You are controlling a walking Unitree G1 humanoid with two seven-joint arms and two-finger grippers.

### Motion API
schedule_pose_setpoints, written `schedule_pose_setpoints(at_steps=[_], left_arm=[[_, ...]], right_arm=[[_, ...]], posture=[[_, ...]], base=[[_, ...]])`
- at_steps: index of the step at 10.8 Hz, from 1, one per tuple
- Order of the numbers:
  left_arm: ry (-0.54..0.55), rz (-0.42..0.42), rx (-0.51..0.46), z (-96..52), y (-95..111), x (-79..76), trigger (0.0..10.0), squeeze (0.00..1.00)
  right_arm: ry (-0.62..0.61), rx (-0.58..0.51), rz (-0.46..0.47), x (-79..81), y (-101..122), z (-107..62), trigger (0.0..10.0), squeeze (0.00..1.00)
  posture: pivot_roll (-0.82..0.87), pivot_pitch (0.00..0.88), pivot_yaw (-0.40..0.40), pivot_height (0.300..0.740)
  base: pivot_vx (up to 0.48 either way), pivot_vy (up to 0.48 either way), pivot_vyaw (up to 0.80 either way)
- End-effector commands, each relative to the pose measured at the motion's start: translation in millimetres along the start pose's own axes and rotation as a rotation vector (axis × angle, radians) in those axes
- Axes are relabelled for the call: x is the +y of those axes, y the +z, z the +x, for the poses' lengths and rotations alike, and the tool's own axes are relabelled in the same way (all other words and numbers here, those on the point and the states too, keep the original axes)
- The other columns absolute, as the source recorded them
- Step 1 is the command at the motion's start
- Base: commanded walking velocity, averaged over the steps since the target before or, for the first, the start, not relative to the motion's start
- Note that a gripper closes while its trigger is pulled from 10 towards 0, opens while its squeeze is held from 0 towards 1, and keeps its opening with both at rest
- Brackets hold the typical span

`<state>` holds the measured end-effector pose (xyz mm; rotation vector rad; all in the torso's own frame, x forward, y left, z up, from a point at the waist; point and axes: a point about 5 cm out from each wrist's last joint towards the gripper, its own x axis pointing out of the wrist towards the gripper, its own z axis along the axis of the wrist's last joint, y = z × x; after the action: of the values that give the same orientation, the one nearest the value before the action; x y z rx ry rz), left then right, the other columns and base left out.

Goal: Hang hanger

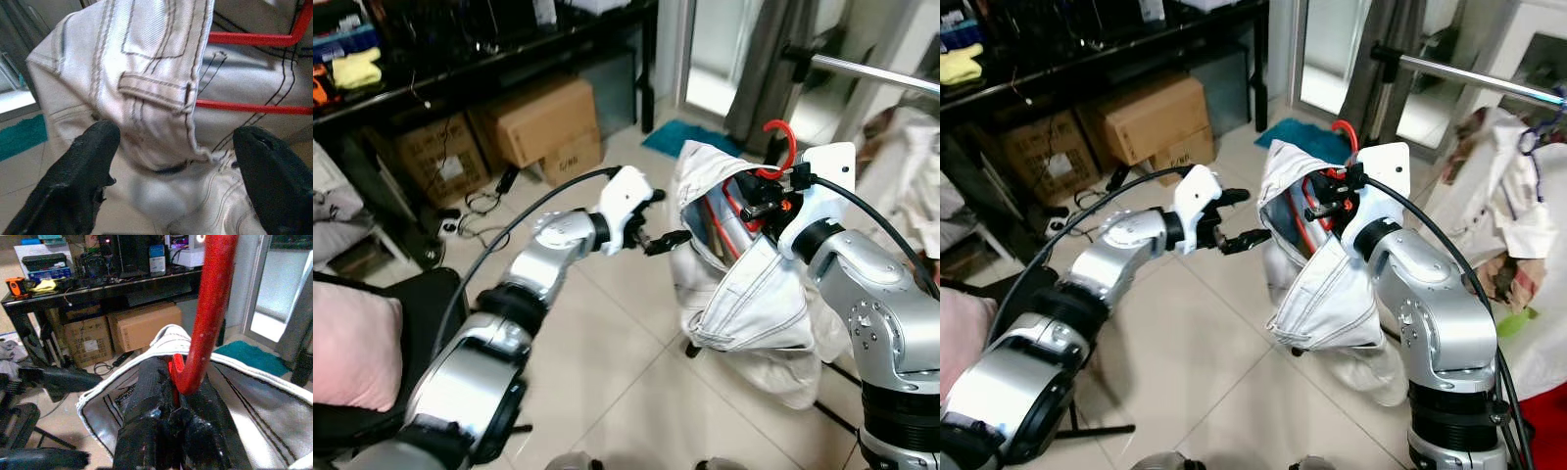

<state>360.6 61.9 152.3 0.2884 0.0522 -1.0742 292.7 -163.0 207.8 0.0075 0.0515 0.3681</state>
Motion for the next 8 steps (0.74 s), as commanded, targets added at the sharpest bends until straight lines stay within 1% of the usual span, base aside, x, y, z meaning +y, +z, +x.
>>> schedule_pose_setpoints(at_steps=[1, 2, 4, 5, 7, 8], left_arm=[[0.009, 0.032, 0.004, 0.8, 3.8, 3.8, 1.5, 0.00], [0.027, 0.041, -0.006, 5.1, 7.4, 6.8, 0.0, 0.00], [0.050, 0.057, -0.001, 6.6, 9.5, 10.6, 0.0, 0.00], [0.028, 0.062, -0.002, 6.7, 8.7, 9.5, 0.0, 0.00], [-0.010, 0.061, 0.018, 1.2, -1.3, 6.2, 0.0, 0.00], [0.002, 0.056, 0.032, -4.1, -5.8, 9.0, 0.0, 0.00]], right_arm=[[0.055, -0.081, -0.012, 9.0, 17.1, -0.2, 0.0, 0.00], [0.071, -0.083, -0.004, 11.4, 16.2, -2.2, 0.0, 0.00], [0.095, -0.084, 0.006, 14.1, 15.1, -5.3, 0.0, 0.00], [0.111, -0.080, 0.005, 15.0, 13.4, -6.9, 0.0, 0.00], [0.153, -0.086, 0.019, 15.0, 10.5, -8.0, 0.0, 0.00], [0.192, -0.098, 0.019, 16.8, 9.9, -8.4, 0.0, 0.00]], posture=[[-0.03, 0.000, 0.085, 0.740], [-0.03, 0.000, 0.091, 0.740], [-0.03, 0.000, 0.102, 0.740], [-0.04, 0.000, 0.109, 0.740], [-0.03, 0.000, 0.110, 0.740], [-0.03, 0.000, 0.108, 0.740]], base=[[0.000, 0.000, 0.00], [0.000, 0.000, 0.00], [0.000, 0.000, 0.00], [0.000, 0.000, 0.00], [0.000, 0.000, 0.00], [0.000, 0.000, 0.00]])
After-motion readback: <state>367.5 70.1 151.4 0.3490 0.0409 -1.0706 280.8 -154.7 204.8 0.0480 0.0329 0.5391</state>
